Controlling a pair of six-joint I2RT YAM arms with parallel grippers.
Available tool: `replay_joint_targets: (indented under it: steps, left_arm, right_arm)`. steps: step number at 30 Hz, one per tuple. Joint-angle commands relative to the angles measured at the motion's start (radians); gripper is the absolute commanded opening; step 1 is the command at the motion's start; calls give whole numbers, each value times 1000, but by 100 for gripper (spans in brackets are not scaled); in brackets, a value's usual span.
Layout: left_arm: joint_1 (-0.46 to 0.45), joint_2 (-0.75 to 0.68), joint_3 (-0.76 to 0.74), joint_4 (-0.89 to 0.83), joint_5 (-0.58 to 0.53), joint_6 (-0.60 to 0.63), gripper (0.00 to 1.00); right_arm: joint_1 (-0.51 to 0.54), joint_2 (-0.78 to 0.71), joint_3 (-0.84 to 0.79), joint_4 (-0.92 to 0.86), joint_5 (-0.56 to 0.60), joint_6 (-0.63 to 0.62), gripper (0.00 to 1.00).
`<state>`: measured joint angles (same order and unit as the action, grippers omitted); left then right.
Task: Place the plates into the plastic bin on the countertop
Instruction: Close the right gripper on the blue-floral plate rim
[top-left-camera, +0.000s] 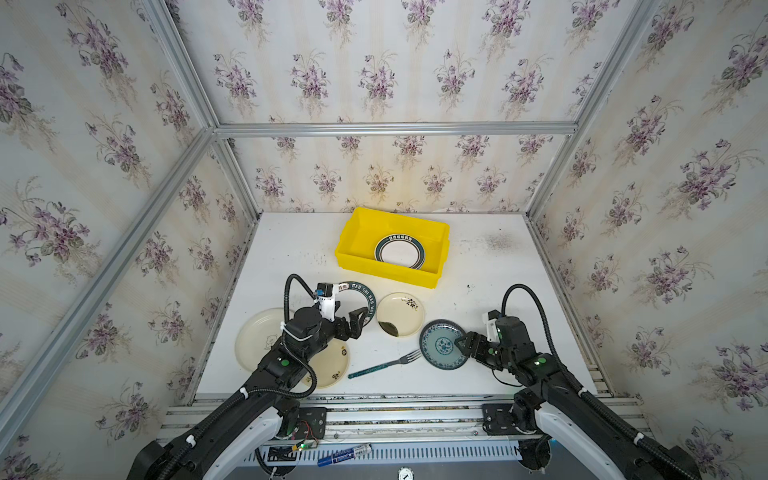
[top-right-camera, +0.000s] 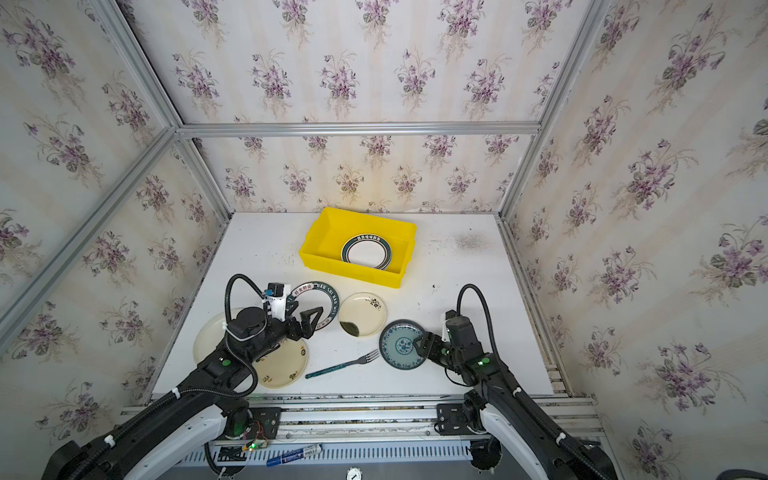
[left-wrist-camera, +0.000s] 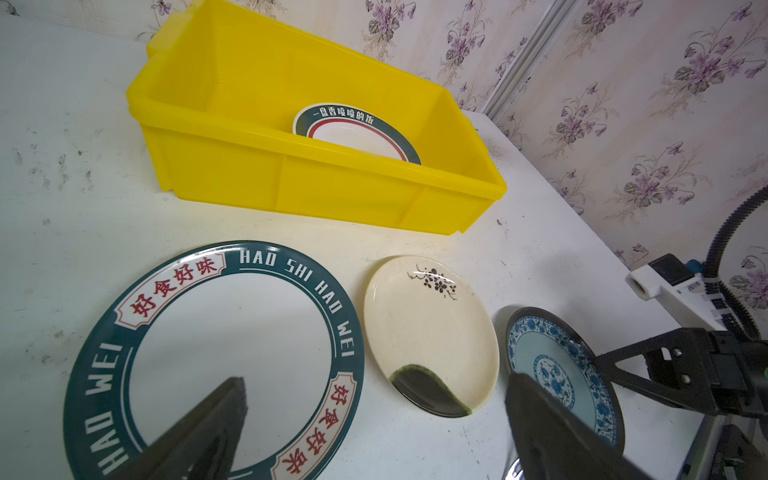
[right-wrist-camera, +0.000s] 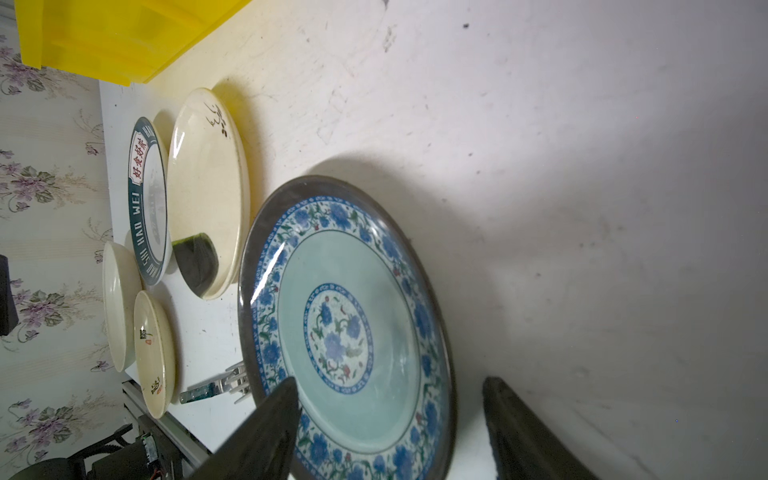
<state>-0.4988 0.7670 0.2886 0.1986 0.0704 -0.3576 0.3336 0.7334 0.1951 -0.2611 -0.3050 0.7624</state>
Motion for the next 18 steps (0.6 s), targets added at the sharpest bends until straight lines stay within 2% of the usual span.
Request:
replay_joint_targets:
  steps: [1,10,18]
  left_arm:
    - [-1,15,10,37,-16,17,100]
    - [-1,52,15,42,-20,9,100]
    - [0,81,24,42,-21,4,100]
  right_arm:
    - [-1,34,10,22,6,8,69]
    - [-8,143,36,20,29,-28,65]
    - [-10,120,39,-2,73,-8,60]
